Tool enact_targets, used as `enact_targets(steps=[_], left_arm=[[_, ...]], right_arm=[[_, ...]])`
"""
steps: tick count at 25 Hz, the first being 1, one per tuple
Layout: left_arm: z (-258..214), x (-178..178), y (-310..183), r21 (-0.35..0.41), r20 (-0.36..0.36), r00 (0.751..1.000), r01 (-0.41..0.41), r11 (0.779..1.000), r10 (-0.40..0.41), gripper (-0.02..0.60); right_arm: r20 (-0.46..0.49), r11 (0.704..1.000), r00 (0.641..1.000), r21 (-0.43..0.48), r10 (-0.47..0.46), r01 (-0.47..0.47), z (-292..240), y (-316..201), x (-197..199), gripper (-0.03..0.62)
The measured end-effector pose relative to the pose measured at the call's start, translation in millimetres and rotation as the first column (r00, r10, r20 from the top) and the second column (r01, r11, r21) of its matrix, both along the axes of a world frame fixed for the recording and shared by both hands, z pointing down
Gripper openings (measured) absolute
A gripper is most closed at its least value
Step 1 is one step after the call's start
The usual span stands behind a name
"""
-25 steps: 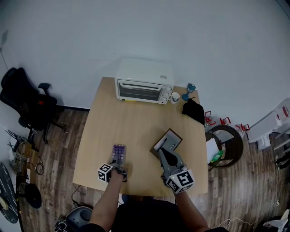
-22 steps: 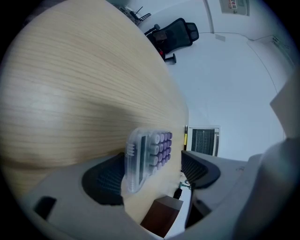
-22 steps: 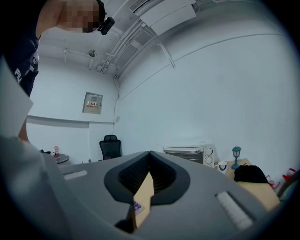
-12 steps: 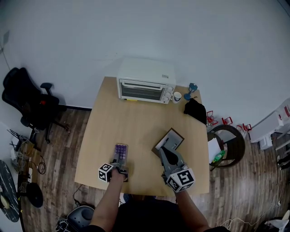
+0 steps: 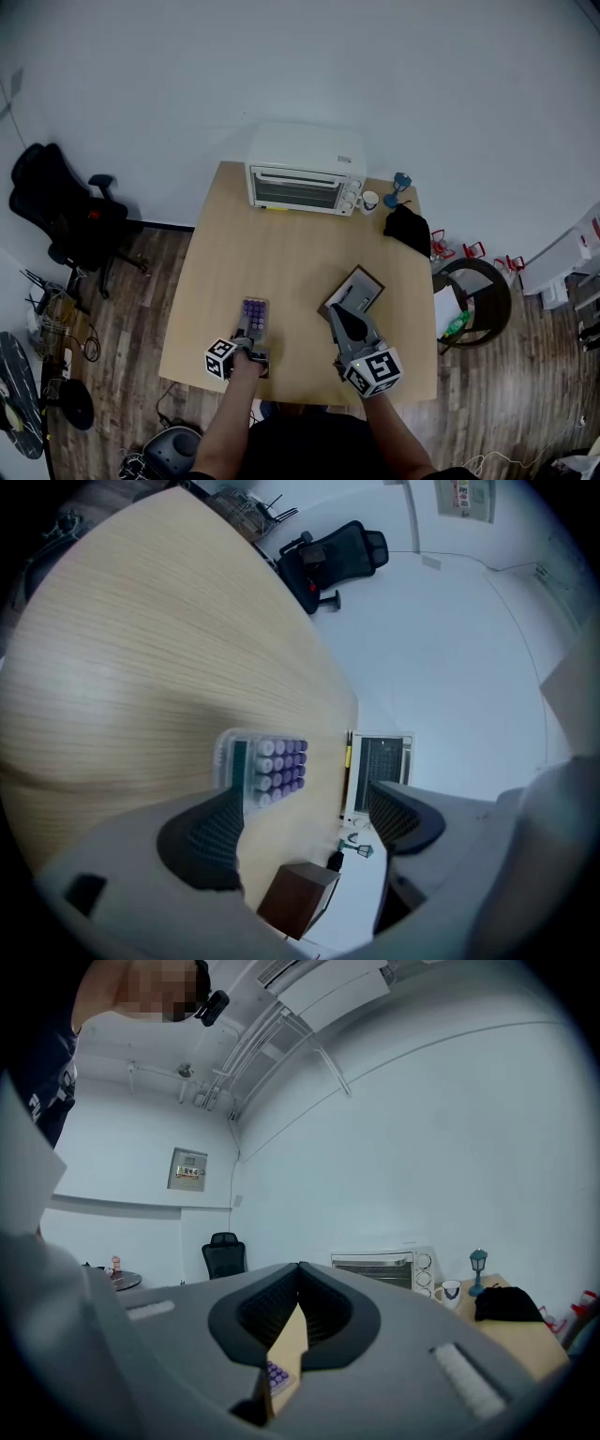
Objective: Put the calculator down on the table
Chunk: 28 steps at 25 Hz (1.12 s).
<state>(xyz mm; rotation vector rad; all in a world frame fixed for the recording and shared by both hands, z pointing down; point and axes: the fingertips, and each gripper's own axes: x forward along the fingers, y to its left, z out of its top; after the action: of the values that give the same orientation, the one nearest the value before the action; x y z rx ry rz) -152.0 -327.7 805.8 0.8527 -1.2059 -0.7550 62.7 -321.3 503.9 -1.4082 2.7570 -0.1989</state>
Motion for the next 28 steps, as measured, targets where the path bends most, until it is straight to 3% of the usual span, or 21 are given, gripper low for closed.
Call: enact_targets(steps=[6, 10, 14, 20, 24, 28], left_arm=[[-60, -3, -30, 0.197, 0.011, 0.999, 0.031, 0.98, -0.034, 0.417], [-96, -5, -45, 0.326, 0.006, 0.999, 0.042, 0.944, -0.047, 0.417], [-125, -7, -54, 0.425, -0.065, 0.996, 0.086, 0.901, -0.065, 0.417], [-157, -5, -58, 0.507, -0.04, 0.998, 0.06, 0.86, -0.046, 0.391], [-156, -8, -56, 0.507, 0.004, 0.998, 0.046, 0.861, -0.055, 0.273], [-165, -7, -58, 0.52, -0.006, 0.998, 0.052, 0.853, -0.057, 0.264]], right_arm=[[0.001, 1.0, 1.0, -0.001, 0.0, 0.0, -1, 0, 0, 0.008], [0.003, 1.0, 1.0, 0.003, -0.001, 0.001, -2, -1, -2, 0.008], [0.002, 1.0, 1.0, 0.003, 0.002, -0.002, -2, -3, -1, 0.008], [0.004, 1.0, 1.0, 0.003, 0.014, -0.014, -4, -4, 2, 0.008], [0.001, 1.0, 1.0, 0.006, 0.011, -0.011, -3, -3, 2, 0.008], [0.0, 1.0, 1.0, 0.006, 0.012, -0.012, -3, -4, 3, 0.009]])
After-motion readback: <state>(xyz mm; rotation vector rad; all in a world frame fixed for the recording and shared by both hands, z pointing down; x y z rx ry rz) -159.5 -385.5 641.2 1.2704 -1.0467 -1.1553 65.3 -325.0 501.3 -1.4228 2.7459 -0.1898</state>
